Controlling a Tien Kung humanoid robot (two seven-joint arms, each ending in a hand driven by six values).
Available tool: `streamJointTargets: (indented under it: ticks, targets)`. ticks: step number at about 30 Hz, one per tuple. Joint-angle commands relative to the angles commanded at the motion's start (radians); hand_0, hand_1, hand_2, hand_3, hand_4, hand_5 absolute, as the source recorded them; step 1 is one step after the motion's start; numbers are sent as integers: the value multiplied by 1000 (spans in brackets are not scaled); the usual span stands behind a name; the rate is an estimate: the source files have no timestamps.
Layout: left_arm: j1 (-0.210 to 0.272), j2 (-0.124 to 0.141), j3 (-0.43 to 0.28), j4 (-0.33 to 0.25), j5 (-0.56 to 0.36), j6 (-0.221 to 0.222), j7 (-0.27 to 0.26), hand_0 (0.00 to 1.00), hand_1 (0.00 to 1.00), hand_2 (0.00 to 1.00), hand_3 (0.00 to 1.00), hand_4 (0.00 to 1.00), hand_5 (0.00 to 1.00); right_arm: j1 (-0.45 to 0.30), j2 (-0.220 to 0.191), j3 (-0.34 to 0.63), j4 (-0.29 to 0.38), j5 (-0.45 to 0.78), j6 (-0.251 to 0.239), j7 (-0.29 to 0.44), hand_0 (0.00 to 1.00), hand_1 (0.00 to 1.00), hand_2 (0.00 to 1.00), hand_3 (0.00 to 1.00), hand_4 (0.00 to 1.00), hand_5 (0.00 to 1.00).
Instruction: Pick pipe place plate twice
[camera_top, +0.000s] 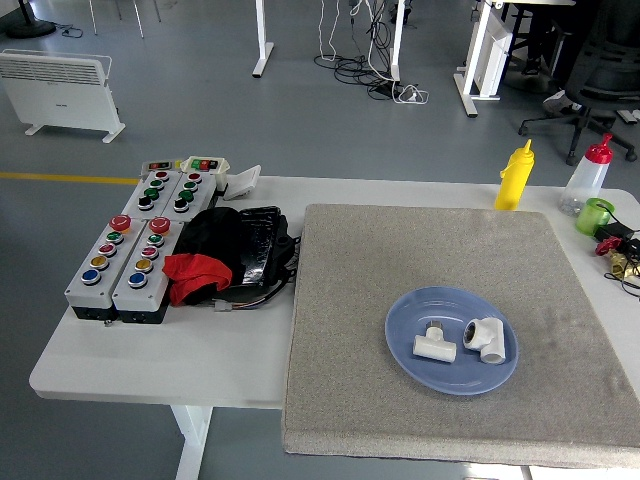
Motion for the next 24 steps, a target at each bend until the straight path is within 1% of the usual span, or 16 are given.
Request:
streamJointTargets:
  ticks: [9,14,20,24]
  targets:
    - [-6,0,-11,-4,24,1,14,727,689,700,742,380,998,7,0,-8,2,-5,-10,-6,777,730,782,781,537,320]
    - [-7,1,-10,-5,19,3,12,729,689,700,742,380,998,10,-4,-6,6,-15,-14,-10,778,736,782,781,536,320]
    - [-11,4,-11,-4,16,5,7,728,689,698,742,379,998,14,-9,-2,12,-25,-12,-17,786,739,783,776,535,319]
    - [-12,5,-24,-6,36,7,14,728,689,698,742,379,998,14,-6,-4,11,-27,-9,-21,786,739,783,776,535,319]
